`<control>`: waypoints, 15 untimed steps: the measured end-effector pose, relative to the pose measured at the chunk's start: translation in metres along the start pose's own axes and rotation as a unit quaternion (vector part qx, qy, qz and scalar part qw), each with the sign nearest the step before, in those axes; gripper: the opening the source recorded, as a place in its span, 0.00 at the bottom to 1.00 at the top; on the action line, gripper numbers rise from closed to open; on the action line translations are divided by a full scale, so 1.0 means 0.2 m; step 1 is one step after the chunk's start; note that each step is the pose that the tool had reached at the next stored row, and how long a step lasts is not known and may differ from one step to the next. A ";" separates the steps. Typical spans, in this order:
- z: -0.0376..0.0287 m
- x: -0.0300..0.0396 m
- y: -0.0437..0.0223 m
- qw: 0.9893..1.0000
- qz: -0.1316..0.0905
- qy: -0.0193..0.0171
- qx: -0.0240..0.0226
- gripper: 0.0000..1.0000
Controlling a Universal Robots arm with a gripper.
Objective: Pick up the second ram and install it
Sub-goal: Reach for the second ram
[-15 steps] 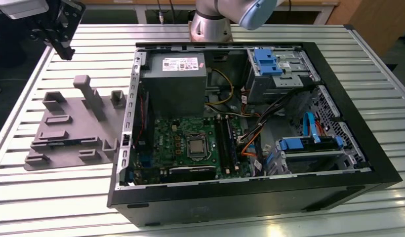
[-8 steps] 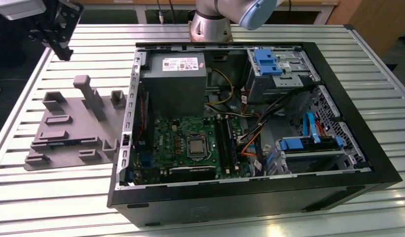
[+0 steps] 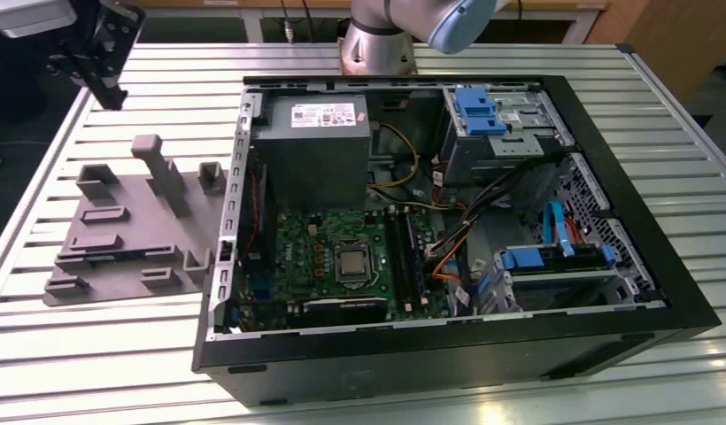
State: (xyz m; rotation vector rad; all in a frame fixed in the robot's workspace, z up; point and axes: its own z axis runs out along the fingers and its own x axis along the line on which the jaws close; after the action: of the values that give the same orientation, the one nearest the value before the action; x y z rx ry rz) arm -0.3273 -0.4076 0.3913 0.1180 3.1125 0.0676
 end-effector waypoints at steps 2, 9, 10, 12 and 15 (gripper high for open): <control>0.001 0.004 -0.002 1.000 0.000 0.000 0.000 0.11; 0.004 0.018 -0.013 1.000 0.000 0.000 0.000 0.11; 0.005 0.021 -0.015 1.000 0.000 0.000 0.000 0.11; 0.006 0.025 -0.020 1.000 0.000 0.000 0.000 0.11; 0.007 0.033 -0.026 1.000 0.000 0.000 0.000 0.11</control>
State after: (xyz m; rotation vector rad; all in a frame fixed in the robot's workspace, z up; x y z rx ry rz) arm -0.3342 -0.4122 0.3894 0.1178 3.1125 0.0676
